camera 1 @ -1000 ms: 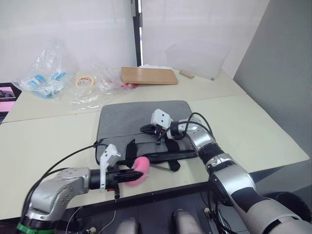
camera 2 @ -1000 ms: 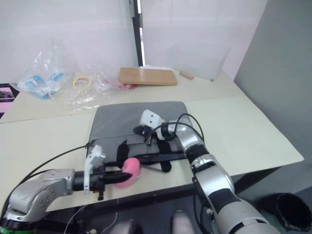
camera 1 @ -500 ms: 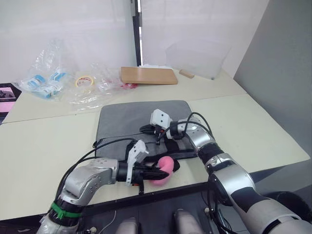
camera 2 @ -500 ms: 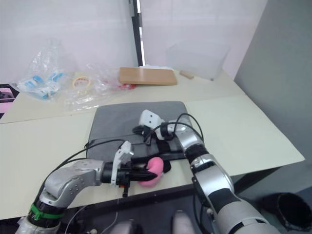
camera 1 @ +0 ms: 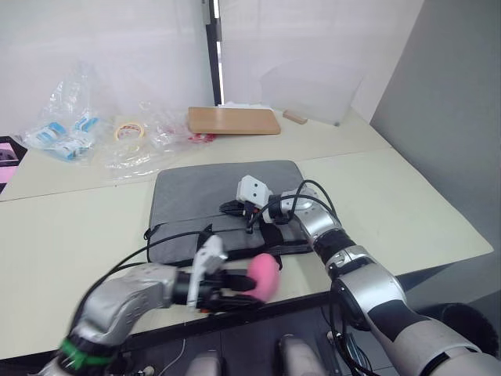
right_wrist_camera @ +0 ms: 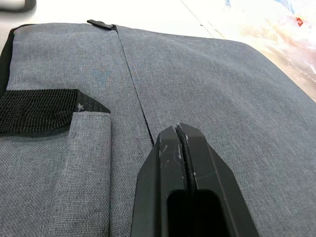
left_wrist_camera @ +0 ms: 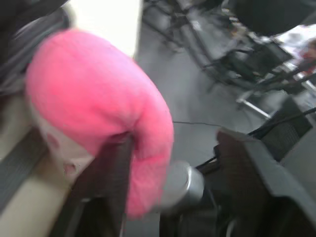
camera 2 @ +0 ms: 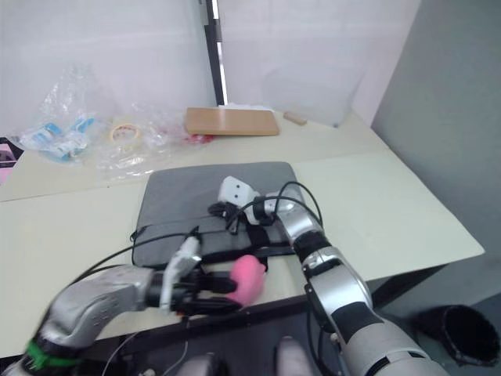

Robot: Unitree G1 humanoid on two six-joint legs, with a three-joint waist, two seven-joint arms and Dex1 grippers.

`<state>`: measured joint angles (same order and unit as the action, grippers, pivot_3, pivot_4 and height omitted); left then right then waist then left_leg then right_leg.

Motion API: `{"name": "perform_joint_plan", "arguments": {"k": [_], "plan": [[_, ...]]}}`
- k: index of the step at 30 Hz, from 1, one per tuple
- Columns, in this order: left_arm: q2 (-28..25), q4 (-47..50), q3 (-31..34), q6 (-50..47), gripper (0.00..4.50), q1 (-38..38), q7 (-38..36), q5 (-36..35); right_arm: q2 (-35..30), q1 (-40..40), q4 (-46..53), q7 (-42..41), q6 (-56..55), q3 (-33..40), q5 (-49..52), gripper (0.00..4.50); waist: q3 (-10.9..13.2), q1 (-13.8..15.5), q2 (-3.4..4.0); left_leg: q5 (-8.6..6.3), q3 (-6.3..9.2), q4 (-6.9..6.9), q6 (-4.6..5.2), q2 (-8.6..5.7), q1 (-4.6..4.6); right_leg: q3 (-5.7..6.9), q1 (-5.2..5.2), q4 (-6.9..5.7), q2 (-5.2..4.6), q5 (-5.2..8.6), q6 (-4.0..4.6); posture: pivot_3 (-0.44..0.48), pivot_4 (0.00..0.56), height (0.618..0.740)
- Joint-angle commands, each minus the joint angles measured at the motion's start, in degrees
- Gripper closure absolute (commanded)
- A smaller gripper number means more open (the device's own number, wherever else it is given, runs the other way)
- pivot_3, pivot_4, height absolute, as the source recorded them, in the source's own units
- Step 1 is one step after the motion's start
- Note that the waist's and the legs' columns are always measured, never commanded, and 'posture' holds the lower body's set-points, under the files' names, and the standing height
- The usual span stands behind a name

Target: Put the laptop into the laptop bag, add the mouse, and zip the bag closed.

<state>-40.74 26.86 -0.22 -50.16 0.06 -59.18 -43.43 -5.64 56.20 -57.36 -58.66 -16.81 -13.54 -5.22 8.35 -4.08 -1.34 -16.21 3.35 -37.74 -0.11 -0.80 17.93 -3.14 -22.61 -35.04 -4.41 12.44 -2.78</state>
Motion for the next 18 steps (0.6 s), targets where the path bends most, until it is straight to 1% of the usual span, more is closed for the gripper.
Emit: {"name": "perform_joint_plan", "arguments": {"k": [1,2,5,7,9,11,13,14,15,16,18], "plan": [[-3.88,3.49,9.33,1.58,0.19,4.44,-2.19,-3.84,-0.70,-2.14,-4.27,0.57,2.06,-1.54,-2.31,4.50,0.05,0.13,0.07,0.00,0.00,0.00,0.00,0.05,0.01,0.01,0.00,0.02,0.00,0.01,0.02,0.000,0.150,0.740],[-5.22,3.79,11.67,1.77,0.03,6.10,-3.02,-4.46,-0.65,-2.13,-4.24,0.50,2.06,-1.48,-2.22,4.50,0.10,0.12,0.10,0.00,0.00,0.00,0.00,0.06,0.03,0.00,-0.02,0.02,-0.02,0.13,0.22,0.000,0.150,0.740],[-9.31,3.40,18.20,3.40,0.03,10.81,-5.87,-4.34,-0.48,-1.96,-4.24,0.37,1.86,-1.41,-2.12,4.50,0.16,0.09,0.06,0.00,-0.01,0.00,-0.01,0.13,0.09,0.01,-0.09,0.03,0.00,0.22,0.37,0.000,0.150,0.740],[-11.81,0.36,23.63,5.78,0.03,11.58,-7.92,-3.40,-0.10,-1.44,-3.98,-0.06,1.82,-0.73,-1.26,4.50,0.18,0.07,0.06,0.00,-0.02,0.00,-0.01,0.13,0.18,0.01,-0.20,0.02,0.00,0.23,0.39,0.000,0.150,0.740],[-12.91,-2.72,26.42,8.80,0.03,9.40,-8.32,-2.48,0.35,-0.97,-3.05,-1.01,2.23,0.75,0.53,4.50,0.20,0.08,0.08,0.00,-0.04,0.00,-0.01,0.16,0.36,0.02,-0.46,-0.01,0.04,0.22,0.40,0.000,0.150,0.740],[-13.26,-6.30,26.04,11.75,0.03,3.73,-7.36,-1.23,1.06,-0.71,0.26,-3.77,4.61,3.52,4.88,4.50,0.29,0.21,0.09,0.00,-0.04,0.00,-0.02,0.20,0.39,0.06,-0.49,-0.01,0.08,0.21,0.42,0.000,0.150,0.740],[-13.20,-9.86,24.31,14.40,0.03,-1.55,-6.99,0.73,1.56,-0.74,5.27,-6.67,8.60,6.13,9.63,4.50,0.54,0.17,0.00,0.01,-0.04,0.00,-0.02,0.20,0.48,0.12,-0.53,-0.02,0.08,0.19,0.42,0.000,0.150,0.740],[-13.10,-11.79,23.21,16.28,0.03,-3.36,-7.46,2.24,1.51,-0.90,8.20,-7.58,10.56,6.96,11.43,4.50,0.66,0.13,0.00,0.01,-0.04,0.00,-0.03,0.20,0.56,0.13,-0.62,0.01,0.11,-0.05,0.26,0.000,0.150,0.740],[-12.96,-13.79,21.88,18.37,0.03,-5.14,-7.99,3.98,1.27,-1.17,11.48,-8.28,12.45,7.64,13.08,4.50,0.73,0.05,-0.03,0.01,-0.04,0.00,-0.03,0.19,0.63,0.14,-0.69,0.01,0.13,-0.24,0.42,0.000,0.150,0.740],[-12.71,-15.68,20.32,20.12,0.03,-7.11,-8.36,5.50,0.91,-1.52,15.06,-8.59,14.62,8.23,14.64,4.50,0.74,-0.09,-0.03,-0.02,-0.06,0.00,-0.07,0.18,0.83,0.14,-0.94,0.01,0.11,-0.39,0.64,0.000,0.150,0.740],[-11.25,-20.05,15.80,23.09,0.03,-13.05,-8.37,8.63,-0.49,-2.38,25.85,-8.61,22.55,10.01,19.60,4.50,0.94,0.21,0.25,-0.02,-0.13,-0.01,-0.16,0.06,1.71,0.11,-2.00,-0.11,0.06,-0.65,0.71,0.000,0.150,0.740]]}}
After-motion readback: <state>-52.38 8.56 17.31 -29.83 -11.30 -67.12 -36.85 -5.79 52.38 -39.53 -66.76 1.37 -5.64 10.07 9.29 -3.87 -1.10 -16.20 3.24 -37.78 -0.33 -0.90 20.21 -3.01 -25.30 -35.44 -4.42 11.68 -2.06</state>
